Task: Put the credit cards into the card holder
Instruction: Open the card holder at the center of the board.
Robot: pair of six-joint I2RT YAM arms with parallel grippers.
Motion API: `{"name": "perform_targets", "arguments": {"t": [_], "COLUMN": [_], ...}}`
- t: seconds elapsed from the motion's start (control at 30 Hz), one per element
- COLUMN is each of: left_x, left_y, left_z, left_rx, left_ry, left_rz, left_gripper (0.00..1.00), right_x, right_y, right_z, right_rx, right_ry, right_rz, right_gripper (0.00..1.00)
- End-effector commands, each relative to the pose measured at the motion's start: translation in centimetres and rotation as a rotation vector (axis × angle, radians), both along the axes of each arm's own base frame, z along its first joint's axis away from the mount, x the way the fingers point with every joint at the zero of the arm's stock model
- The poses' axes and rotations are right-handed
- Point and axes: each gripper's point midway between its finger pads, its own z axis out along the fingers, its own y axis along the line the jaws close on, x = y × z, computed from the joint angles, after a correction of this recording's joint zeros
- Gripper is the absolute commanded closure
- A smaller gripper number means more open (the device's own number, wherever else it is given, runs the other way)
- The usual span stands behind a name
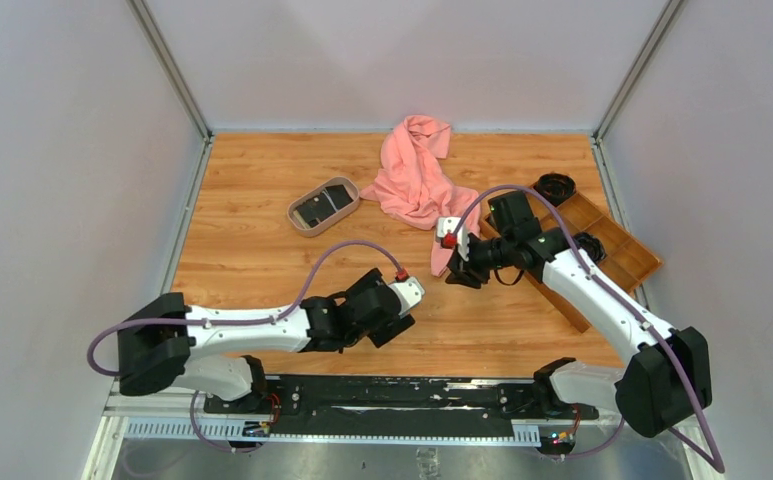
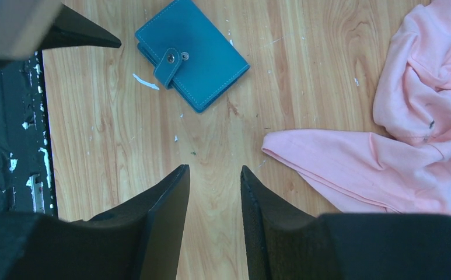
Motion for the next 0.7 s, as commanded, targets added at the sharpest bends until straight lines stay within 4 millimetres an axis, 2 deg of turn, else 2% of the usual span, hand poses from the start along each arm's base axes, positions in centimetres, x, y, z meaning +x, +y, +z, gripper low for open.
{"name": "perform_targets", "arguments": {"t": [0.0, 0.2, 0.47, 0.67], "left_x": [0.7, 1.7, 2.4, 3.0], "left_y": [-0.7, -0.9, -1.5, -1.4], "left_z": [-1.0, -2.2, -4.4, -5.2], "left_rx": [0.093, 0.234, 0.37, 0.436], "left_ry": [-0.05, -0.08, -0.071, -0.081], "left_rz": [-0.02, 0.013, 0.006, 0.033], "left_gripper": [0.14, 0.17, 0.34, 0.3], "right_x": [-0.1, 0.0, 0.0, 0.0], "right_y": [-0.3, -0.3, -0.5, -0.5], "right_z": [1.4, 1.5, 1.5, 1.7], "right_rx": [0.032, 0.035, 0.04, 0.047], "right_ry": [0.0, 0.004, 0.004, 0.001], "right_rz": [-0.011, -0.014, -0.019, -0.017], "right_gripper": [0.58, 0.58, 0.58, 0.58]}}
